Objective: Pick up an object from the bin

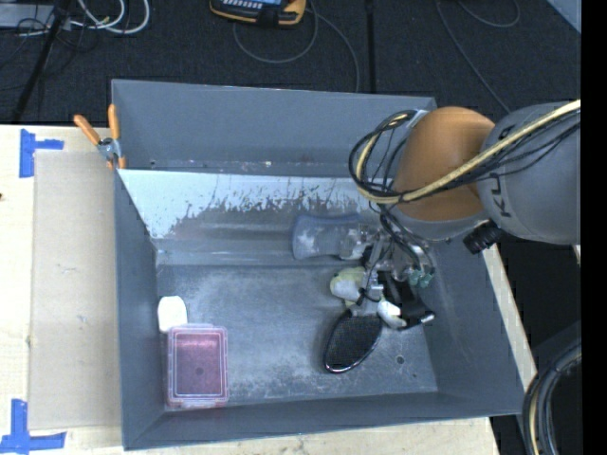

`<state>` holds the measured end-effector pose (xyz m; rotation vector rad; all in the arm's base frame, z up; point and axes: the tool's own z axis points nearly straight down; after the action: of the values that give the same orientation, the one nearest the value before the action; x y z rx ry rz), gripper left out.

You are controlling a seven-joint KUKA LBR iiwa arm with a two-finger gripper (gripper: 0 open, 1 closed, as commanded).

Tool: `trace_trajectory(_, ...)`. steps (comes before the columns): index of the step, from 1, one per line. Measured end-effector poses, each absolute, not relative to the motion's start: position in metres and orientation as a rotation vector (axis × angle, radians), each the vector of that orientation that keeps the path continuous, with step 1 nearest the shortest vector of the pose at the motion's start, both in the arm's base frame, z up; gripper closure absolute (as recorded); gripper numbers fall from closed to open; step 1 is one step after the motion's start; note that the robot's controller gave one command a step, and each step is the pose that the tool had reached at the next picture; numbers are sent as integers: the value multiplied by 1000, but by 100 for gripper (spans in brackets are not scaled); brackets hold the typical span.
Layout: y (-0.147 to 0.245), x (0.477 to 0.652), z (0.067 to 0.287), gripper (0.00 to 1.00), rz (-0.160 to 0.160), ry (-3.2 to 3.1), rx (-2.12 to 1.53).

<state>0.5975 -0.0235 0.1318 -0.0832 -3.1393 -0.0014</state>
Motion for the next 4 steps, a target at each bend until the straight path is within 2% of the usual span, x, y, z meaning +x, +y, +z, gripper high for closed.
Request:
trace_trajectory(1, -35, 586, 114, 0, 0, -3136, 7)
trace_trajectory(2, -46, 593, 121, 0, -3, -3133, -233)
trace_trajectory(3, -47, 601, 76, 0, -3, -3113, -432)
trace_trajectory(4, -56, 621, 75, 100, -6, -3131, -380)
